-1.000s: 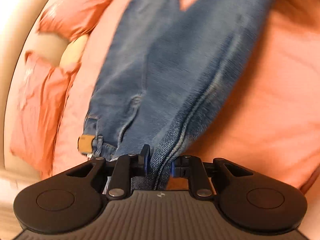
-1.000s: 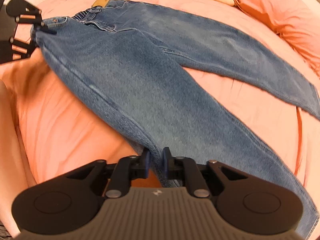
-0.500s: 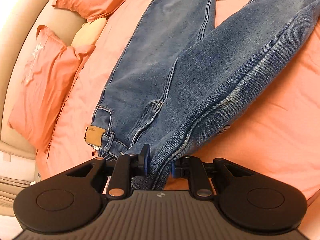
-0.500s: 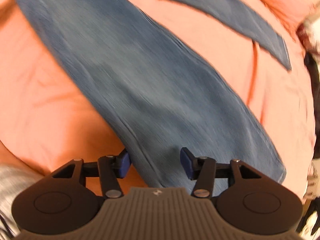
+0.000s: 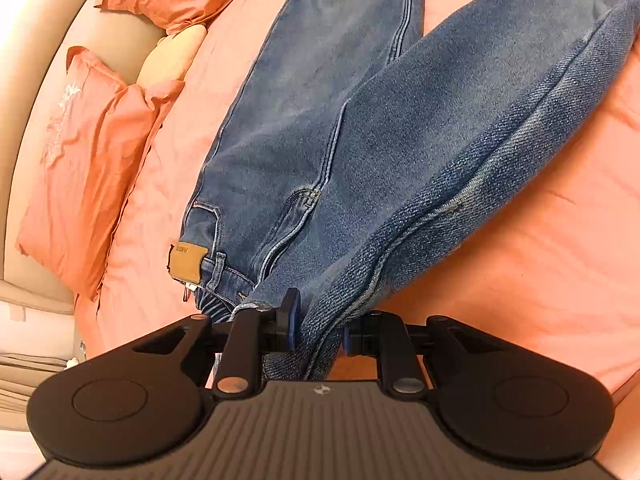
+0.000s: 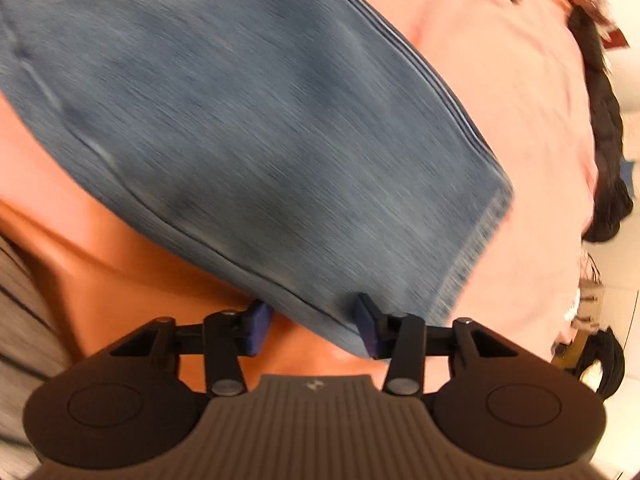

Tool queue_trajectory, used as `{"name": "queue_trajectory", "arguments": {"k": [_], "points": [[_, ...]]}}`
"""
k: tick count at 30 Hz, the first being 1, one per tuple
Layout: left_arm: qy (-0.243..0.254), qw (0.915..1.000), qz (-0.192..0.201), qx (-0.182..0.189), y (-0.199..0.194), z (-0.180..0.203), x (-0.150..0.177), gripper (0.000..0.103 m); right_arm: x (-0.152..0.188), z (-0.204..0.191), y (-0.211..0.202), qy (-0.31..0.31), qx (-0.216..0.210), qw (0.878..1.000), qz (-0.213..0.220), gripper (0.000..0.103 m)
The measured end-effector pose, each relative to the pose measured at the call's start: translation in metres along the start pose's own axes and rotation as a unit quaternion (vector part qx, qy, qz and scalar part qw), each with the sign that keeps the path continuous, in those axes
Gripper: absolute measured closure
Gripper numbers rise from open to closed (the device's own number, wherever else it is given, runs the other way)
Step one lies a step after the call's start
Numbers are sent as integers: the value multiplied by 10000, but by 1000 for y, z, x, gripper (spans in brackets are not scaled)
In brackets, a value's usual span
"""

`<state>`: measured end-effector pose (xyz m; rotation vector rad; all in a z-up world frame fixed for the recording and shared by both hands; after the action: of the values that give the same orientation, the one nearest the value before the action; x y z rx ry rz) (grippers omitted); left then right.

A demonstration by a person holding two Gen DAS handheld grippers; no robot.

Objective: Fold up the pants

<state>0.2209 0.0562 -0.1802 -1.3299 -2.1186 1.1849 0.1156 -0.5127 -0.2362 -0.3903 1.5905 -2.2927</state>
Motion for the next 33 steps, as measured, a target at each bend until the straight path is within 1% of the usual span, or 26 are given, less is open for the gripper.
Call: {"name": "queue_trajectory", "arguments": {"k": [1,3,4,5,6,8,10,12,16,18,20,23,28,31,33], "points": [[-7,10000,-11,-8,1,1,0,81,2,1,-2,32,-94,9998,158,65],[-28,10000,-23,-16,1,0,0,81,6,-1,-5,-137,-57,9992,368,68],[-47,10000,-28,-24,1,0,-1,81,7,-3,-7,-228,-40,9986,469,73],[-75,10000,-28,-37,0,0,-1,81,10,-8,-10,-339,-22,9977,583,82],[-111,9999,-30,-55,0,0,-1,81,13,-14,-14,-460,20,9967,668,85],[-190,9998,-11,-91,-2,0,0,81,17,-18,-21,-678,133,9944,794,94],[-300,9995,48,-121,-6,-1,2,81,20,-16,-35,-688,207,9931,931,96],[-456,9988,128,-118,-12,-4,6,81,23,-7,-54,-538,266,9920,1113,99],[-761,9963,337,-201,-25,-14,12,81,19,9,-96,-204,698,9845,1595,100],[-977,9939,459,-234,-33,-25,12,81,6,20,-121,-117,1024,9777,1828,101],[-1145,9916,535,-268,-39,-38,9,81,-12,36,-137,-71,1318,9710,1993,103],[-1403,9878,618,-289,-44,-61,1,81,-45,60,-154,40,1665,9641,2069,103],[-1663,9843,540,-241,-38,-102,-20,80,-109,90,-157,160,2034,9590,1967,103],[-1631,9850,436,-344,-26,-121,-37,80,-144,99,-158,252,2252,9551,1910,103],[-1655,9849,331,-389,-13,-133,-47,80,-174,111,-148,334,2335,9532,1891,103]]}}
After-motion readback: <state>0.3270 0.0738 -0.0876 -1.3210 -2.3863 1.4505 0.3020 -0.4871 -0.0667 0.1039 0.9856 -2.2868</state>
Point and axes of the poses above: each gripper's, at about its wrist camera, not at the fingertips, and y roughly the way its jaws point, z to its right, x to its underside, the point moved 4 cm from there along y, roughly the way its jaws point, and after that the axes turned 3 degrees about y, right-handed, at the moved point
